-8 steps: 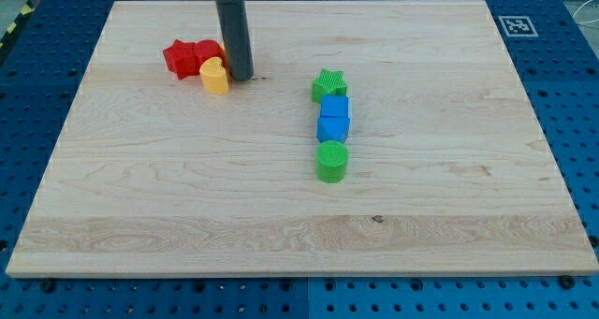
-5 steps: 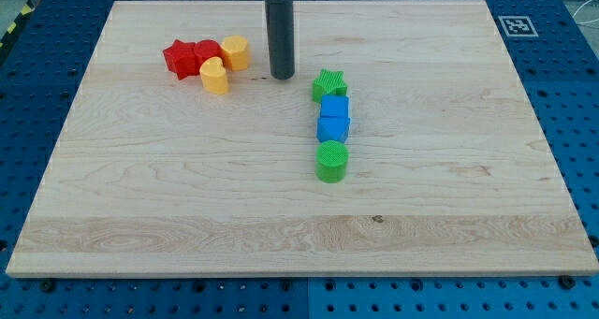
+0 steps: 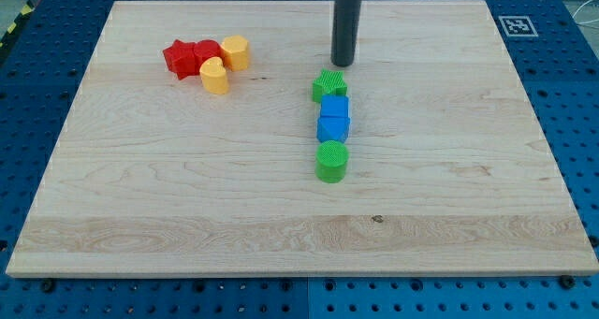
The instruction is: Nudge the green star a bit left
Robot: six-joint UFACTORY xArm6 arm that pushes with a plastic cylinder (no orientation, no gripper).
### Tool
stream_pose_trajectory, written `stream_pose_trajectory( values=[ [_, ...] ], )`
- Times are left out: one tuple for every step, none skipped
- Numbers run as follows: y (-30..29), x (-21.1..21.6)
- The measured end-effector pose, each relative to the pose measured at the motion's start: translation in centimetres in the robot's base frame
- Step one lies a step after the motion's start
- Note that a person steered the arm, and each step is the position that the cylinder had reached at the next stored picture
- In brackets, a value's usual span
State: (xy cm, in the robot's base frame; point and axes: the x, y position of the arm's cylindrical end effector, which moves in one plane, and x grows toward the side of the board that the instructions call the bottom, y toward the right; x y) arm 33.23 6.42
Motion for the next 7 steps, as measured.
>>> stream_pose_trajectory(
  values=[
    [1.7,1.4],
    [2.2,2.8],
    [2.2,4.1],
    [1.9,4.8],
    [1.4,4.8],
    [0.9,4.8],
    [0.0,4.8]
  ],
)
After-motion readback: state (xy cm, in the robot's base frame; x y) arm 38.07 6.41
